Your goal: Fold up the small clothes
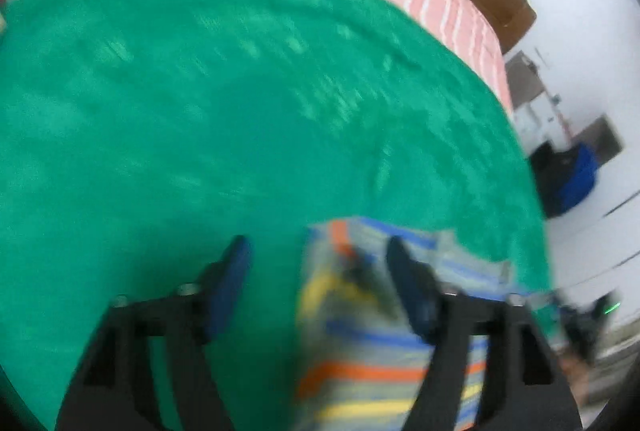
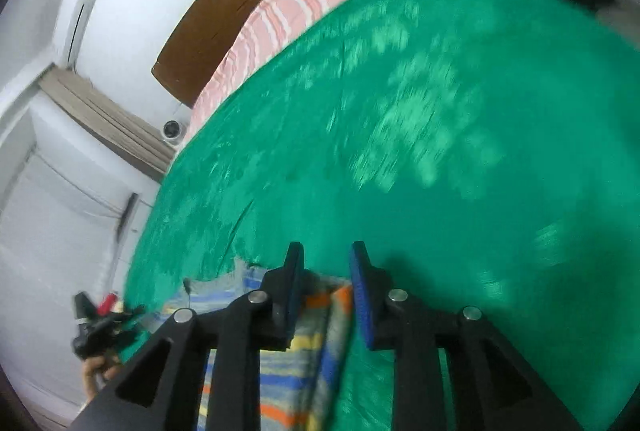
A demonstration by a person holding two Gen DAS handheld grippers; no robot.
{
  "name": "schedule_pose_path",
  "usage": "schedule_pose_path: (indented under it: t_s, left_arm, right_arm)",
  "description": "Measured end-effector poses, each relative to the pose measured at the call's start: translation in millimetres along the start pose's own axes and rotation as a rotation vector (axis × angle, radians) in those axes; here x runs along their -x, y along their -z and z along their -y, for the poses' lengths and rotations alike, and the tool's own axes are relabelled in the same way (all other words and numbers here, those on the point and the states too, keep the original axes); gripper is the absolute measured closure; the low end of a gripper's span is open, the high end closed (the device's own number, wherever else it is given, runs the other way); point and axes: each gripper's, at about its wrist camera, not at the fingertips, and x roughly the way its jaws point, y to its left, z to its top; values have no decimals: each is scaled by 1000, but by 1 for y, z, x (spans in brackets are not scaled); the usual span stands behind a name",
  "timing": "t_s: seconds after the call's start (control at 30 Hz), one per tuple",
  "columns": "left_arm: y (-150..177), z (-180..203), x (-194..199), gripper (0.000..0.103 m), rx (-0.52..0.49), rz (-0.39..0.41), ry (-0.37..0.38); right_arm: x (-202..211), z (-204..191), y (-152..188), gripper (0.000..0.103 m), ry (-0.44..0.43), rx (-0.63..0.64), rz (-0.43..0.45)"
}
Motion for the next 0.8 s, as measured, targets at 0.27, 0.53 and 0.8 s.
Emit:
schedule_pose_path:
  t_s: [0.27,0.53,0.8]
  left_arm:
    - [108,-41,79,22,-99,28,-43]
    - [181,-44,77,17,-221,142,-133]
    - [190,-33,71,7,-317,186,-136]
  right_arm:
    - [-38,-128,45,70,-34,347,-545]
    - [-130,-177,-6,69,74,329,-292]
    - [-125,-267,69,66,-61,535,-668]
